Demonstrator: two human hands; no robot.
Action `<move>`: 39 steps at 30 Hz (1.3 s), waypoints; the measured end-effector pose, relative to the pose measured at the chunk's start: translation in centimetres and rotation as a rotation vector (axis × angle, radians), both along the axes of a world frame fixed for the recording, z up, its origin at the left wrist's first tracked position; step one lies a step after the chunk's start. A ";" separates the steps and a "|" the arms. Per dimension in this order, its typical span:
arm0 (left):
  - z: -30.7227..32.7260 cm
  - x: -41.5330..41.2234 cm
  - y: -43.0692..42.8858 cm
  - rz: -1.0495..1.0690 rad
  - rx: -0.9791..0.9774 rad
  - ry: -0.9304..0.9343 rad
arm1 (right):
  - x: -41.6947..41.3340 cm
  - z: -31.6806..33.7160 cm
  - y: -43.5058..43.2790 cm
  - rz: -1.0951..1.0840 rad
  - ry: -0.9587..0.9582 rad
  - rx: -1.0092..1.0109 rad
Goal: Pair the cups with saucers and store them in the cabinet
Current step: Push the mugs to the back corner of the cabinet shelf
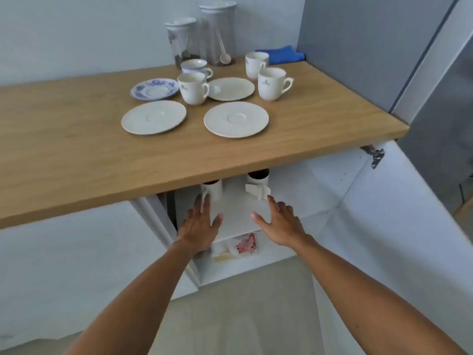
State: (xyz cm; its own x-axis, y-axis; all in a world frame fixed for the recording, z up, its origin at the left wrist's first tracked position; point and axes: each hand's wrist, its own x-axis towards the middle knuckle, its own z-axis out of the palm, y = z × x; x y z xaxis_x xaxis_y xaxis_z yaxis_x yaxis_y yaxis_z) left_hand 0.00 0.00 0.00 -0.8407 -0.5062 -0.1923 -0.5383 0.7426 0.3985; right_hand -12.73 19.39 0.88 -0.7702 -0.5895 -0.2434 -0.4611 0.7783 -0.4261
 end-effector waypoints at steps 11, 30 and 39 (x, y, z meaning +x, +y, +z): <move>-13.8 -7.9 -4.2 0.303 0.001 0.704 | -9.1 -13.8 -5.3 -0.071 -0.025 -0.424; -17.1 -11.3 -6.8 0.235 0.253 0.895 | -12.0 -16.9 -7.0 -0.284 -0.282 -0.855; -14.2 -18.7 -2.8 0.040 0.368 0.929 | -15.5 -14.9 -3.3 -0.405 -0.090 -0.916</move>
